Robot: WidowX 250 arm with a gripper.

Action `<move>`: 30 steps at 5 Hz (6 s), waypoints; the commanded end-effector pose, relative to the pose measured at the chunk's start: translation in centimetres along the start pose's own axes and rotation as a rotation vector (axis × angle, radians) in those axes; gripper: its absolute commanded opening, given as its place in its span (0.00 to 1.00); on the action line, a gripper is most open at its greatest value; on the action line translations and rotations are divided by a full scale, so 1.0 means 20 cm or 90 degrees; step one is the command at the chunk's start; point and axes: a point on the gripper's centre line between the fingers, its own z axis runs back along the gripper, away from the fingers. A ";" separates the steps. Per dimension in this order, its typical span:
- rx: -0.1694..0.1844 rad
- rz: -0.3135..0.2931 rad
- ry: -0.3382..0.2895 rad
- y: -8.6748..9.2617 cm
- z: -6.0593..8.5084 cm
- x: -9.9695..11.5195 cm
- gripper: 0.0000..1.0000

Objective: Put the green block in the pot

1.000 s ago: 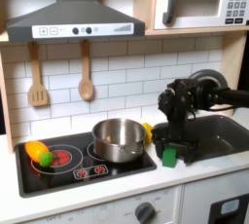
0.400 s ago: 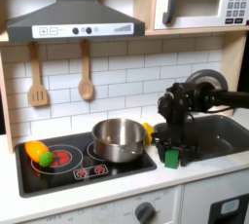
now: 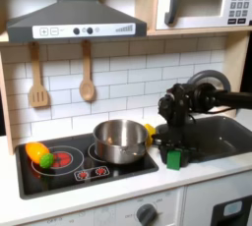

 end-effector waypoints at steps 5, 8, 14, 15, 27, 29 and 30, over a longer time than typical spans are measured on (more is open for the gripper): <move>0.028 0.089 -0.058 0.04 0.27 0.12 0.00; 0.168 0.236 -0.038 0.10 0.41 0.17 0.00; 0.174 0.447 -0.005 0.55 0.36 0.16 0.00; 0.172 0.450 0.010 0.54 0.35 0.14 0.00; 0.139 0.444 -0.013 0.59 0.37 0.19 1.00; 0.126 0.423 -0.031 0.50 0.40 0.20 1.00; 0.125 0.387 -0.041 0.40 0.43 0.23 1.00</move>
